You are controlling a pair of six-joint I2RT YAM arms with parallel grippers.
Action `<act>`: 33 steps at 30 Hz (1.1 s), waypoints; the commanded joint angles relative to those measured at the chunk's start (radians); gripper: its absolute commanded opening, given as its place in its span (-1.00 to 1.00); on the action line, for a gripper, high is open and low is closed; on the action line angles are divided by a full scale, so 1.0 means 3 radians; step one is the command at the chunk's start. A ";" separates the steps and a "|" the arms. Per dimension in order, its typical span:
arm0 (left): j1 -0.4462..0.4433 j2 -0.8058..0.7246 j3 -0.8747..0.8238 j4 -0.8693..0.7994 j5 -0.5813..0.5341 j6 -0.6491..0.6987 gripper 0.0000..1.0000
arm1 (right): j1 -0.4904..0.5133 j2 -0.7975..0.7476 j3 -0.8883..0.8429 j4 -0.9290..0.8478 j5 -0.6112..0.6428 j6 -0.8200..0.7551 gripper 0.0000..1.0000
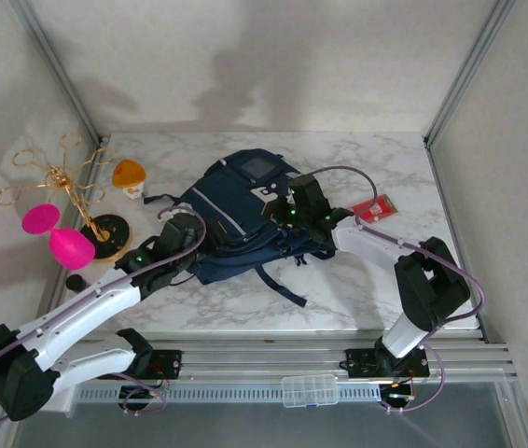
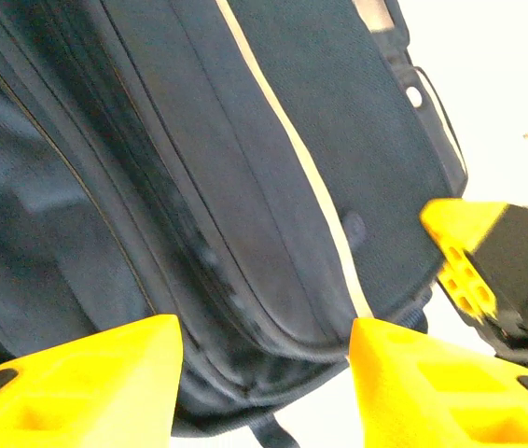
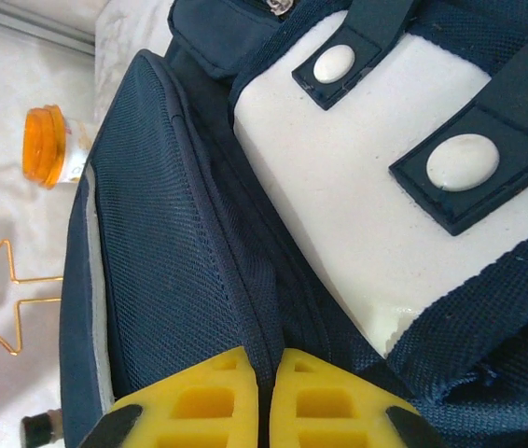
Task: Pack the student bag
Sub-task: Unzip the student bag at the center of the table.
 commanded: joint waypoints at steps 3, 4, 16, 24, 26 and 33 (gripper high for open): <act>-0.0406 0.0077 0.0083 0.0053 -0.0347 -0.0421 0.01 | 0.0039 -0.0255 -0.0038 0.0528 0.0042 0.0267 -1.00; -0.0460 0.0121 0.0060 0.0186 -0.0357 -0.0481 0.03 | 0.0054 -0.0283 -0.0054 0.0533 0.0084 0.0278 -1.00; -0.0332 0.1076 0.0473 0.0877 -0.0282 -0.0043 0.20 | 0.0001 -0.0603 -0.0217 0.0495 0.0218 0.0330 -1.00; -0.0067 0.1164 0.0529 0.0937 -0.0039 0.0341 0.20 | -0.0005 -0.0487 -0.0208 0.0596 0.0167 0.0393 -1.00; -0.0117 0.1083 0.0558 0.0791 -0.0003 0.0481 0.22 | -0.0004 -0.0481 -0.0201 0.0579 0.0241 0.0447 -1.00; -0.0358 0.0690 0.0504 0.0118 -0.0461 0.0102 0.21 | 0.0005 -0.0542 -0.0185 0.0550 0.0342 0.0557 -1.00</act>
